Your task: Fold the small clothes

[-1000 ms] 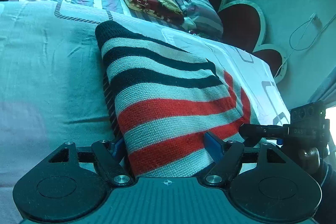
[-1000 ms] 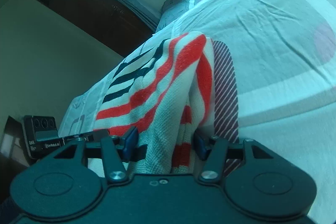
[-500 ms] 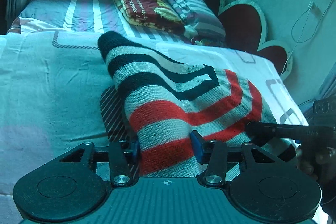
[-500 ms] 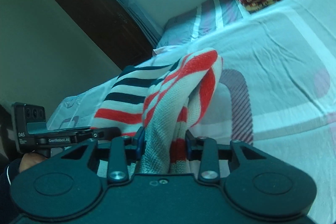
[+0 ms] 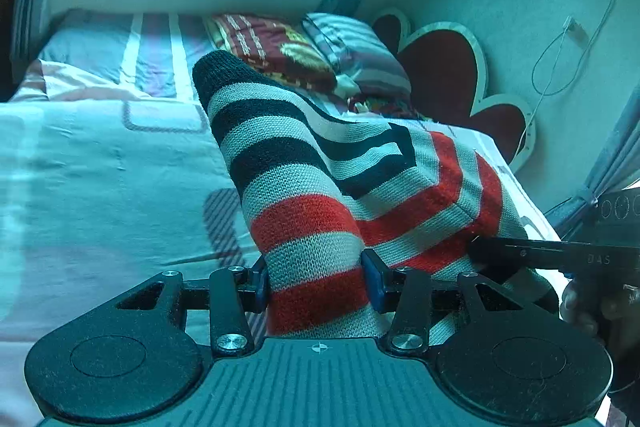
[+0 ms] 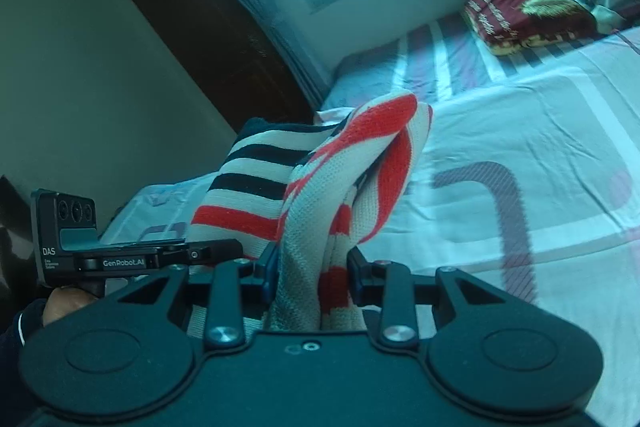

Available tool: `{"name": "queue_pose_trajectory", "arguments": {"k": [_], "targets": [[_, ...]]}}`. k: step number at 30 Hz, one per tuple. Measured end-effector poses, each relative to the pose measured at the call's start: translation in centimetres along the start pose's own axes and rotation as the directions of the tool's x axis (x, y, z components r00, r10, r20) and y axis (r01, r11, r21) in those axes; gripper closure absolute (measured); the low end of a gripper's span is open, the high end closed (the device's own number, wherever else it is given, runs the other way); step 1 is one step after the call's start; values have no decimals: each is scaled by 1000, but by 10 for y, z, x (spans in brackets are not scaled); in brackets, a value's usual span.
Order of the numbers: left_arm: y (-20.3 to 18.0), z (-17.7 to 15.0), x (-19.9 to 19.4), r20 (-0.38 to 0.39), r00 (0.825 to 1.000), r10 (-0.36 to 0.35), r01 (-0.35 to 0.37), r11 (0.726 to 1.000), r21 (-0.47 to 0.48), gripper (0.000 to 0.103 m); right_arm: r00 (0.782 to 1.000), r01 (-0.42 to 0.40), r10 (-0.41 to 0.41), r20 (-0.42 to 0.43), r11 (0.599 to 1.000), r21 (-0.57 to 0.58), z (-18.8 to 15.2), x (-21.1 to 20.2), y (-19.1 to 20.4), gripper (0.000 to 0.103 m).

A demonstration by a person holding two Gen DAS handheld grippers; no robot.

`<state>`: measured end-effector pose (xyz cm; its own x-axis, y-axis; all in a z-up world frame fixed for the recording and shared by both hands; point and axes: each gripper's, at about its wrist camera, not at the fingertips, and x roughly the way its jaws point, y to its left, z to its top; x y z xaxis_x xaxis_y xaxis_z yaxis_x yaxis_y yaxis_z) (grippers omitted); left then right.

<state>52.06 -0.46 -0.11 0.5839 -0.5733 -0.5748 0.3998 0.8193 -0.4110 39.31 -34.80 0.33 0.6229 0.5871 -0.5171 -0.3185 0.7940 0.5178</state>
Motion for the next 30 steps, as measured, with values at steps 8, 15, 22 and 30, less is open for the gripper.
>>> {"name": "queue_pose_trajectory", "arguments": {"k": [8,15,22,30], "targets": [[18,-10,-78,41,997,65,-65,998,-8,58,998,-63,62,-9,997,-33,-7,21,59,70],[53,-33,-149,59,988,145,-143,989,-44,58,989,-142,137,-64,987,-76,-17,53,112,70],[94,-61,-197,51,971,232,-226,969,-100,58,972,-209,197,-129,974,-91,-37,101,159,70],[151,-93,-218,-23,948,319,-319,937,-143,58,952,-246,230,-202,968,-55,-74,160,195,70]]}}
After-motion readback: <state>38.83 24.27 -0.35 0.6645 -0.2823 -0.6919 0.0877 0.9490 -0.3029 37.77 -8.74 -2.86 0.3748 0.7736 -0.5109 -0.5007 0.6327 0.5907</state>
